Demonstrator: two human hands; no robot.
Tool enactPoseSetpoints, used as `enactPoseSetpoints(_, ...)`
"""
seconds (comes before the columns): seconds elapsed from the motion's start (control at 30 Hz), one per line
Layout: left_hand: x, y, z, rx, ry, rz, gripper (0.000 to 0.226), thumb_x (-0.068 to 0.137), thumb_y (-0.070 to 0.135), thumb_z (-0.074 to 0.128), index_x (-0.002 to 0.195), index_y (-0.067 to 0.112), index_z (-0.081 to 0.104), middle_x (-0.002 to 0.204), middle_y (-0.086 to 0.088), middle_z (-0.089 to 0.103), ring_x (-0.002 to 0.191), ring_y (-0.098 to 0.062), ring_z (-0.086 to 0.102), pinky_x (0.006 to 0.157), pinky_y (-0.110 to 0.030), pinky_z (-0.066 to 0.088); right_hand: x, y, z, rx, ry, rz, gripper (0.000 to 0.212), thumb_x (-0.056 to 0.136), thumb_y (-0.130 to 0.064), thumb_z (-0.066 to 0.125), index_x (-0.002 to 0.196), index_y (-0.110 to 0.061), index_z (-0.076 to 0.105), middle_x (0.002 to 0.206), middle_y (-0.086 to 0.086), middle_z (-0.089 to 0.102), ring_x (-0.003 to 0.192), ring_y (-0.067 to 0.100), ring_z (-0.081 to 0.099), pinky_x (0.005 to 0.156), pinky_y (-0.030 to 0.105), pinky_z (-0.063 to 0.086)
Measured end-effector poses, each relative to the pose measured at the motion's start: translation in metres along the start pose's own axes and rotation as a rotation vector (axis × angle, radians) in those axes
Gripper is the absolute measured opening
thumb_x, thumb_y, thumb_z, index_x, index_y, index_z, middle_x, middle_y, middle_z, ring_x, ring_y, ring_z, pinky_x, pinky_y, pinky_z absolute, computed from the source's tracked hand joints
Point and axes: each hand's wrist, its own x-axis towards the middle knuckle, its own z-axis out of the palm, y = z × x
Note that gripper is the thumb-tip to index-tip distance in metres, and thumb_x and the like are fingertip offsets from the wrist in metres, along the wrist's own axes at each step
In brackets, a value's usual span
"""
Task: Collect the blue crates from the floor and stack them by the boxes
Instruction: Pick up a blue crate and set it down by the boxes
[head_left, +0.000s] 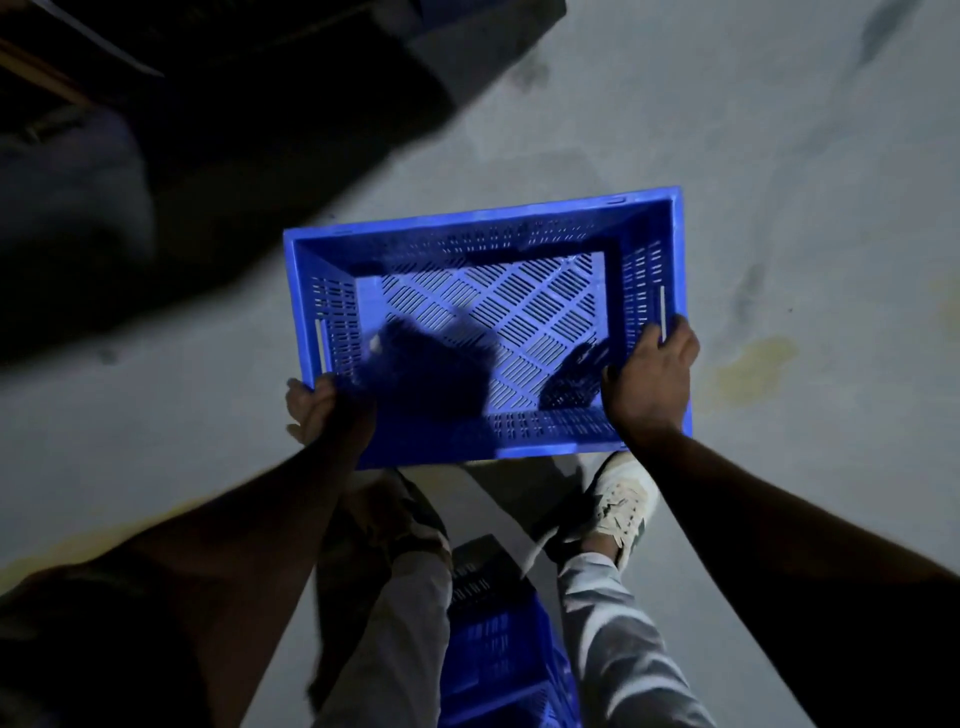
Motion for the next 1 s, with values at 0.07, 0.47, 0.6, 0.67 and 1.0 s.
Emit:
enactPoseSetpoints(0.07, 0.008, 0.000, 0.001, -0.062, -0.031, -0.032, 0.040, 0.087, 0.035, 0.062, 0.125, 0.023, 0.056, 0.147, -0.012, 0.030, 0.131, -0.037, 0.039, 0.112, -0.048, 0.033, 0.001, -0.004, 0.005, 0.041, 0.004, 0.068, 0.063, 0.079, -0.027, 0.070, 0.125, 0.003, 0.040, 0.148, 0.029, 0.022, 0.136, 0.043, 0.024, 0.108, 0.047, 0.039)
enactPoseSetpoints(0.47, -0.010, 0.027, -0.068, -0.248, 0.085, 0.164, 0.023, 0.069, 0.019, 0.073, 0.084, 0.029, 0.059, 0.117, -0.016, 0.049, 0.101, -0.037, 0.058, 0.088, -0.047, 0.055, 0.019, -0.002, -0.070, 0.296, -0.062, 0.355, 0.045, 0.080, -0.015, 0.063, 0.120, -0.001, 0.049, 0.126, 0.028, 0.040, 0.121, 0.043, 0.034, 0.098, 0.043, 0.036)
enactPoseSetpoints(0.6, -0.076, 0.058, -0.124, -0.340, 0.117, 0.164, 0.024, 0.076, 0.014, 0.068, 0.100, 0.015, 0.064, 0.123, -0.022, 0.047, 0.113, -0.037, 0.050, 0.096, -0.040, 0.044, -0.004, 0.001, -0.152, 0.368, -0.021, 0.381, 0.040, 0.079, -0.012, 0.060, 0.116, 0.000, 0.049, 0.124, 0.030, 0.042, 0.119, 0.042, 0.035, 0.094, 0.042, 0.036)
enactPoseSetpoints(0.67, -0.115, 0.075, -0.159, -0.371, 0.121, 0.147, 0.028, 0.072, 0.019, 0.069, 0.100, 0.015, 0.066, 0.120, -0.021, 0.052, 0.113, -0.037, 0.052, 0.097, -0.037, 0.043, -0.016, 0.005, -0.203, 0.365, 0.004, 0.385, 0.040, 0.079, -0.013, 0.059, 0.116, 0.000, 0.049, 0.124, 0.030, 0.044, 0.118, 0.042, 0.037, 0.093, 0.039, 0.033)
enactPoseSetpoints(1.0, -0.326, 0.160, -0.342, -0.477, 0.170, 0.300, 0.033, 0.077, 0.019, 0.069, 0.109, 0.019, 0.062, 0.124, -0.018, 0.054, 0.114, -0.037, 0.054, 0.099, -0.036, 0.043, -0.073, 0.041, -0.485, 0.474, 0.130, 0.472, 0.043, 0.081, -0.014, 0.060, 0.122, -0.006, 0.049, 0.128, 0.025, 0.041, 0.122, 0.041, 0.035, 0.095, 0.044, 0.042)
